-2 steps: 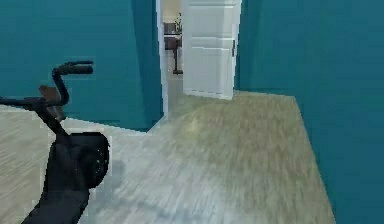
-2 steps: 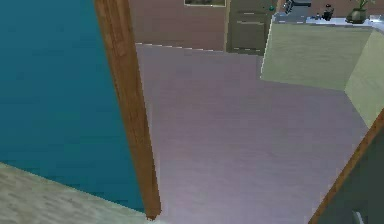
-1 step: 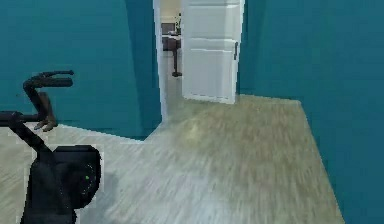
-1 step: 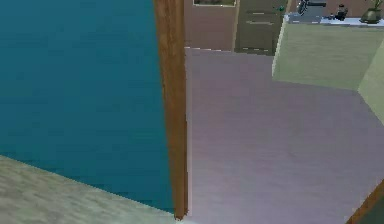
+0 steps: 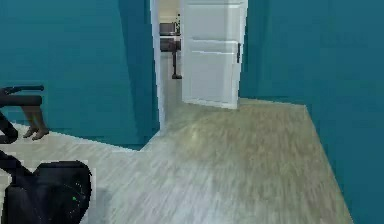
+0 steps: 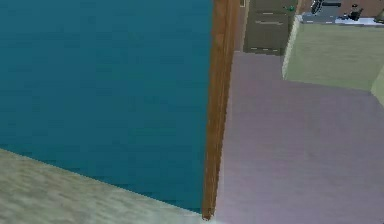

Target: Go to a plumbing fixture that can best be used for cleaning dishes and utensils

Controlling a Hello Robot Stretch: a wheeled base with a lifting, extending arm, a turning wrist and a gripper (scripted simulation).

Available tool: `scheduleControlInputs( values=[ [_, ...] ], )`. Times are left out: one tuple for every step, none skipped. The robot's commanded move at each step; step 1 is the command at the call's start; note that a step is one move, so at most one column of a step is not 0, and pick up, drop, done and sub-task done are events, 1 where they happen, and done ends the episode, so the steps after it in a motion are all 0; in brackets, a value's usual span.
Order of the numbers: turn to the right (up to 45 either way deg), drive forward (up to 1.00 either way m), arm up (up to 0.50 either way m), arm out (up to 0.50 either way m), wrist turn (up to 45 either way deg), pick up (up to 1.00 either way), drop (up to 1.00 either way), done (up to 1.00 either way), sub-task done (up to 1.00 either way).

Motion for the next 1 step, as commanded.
scheduleControlInputs(
  values=[
    [45.0, 0.0, 0.0, 0.0, 0.0, 0.0, 0.0, 0.0, 0.0]
  ],
)
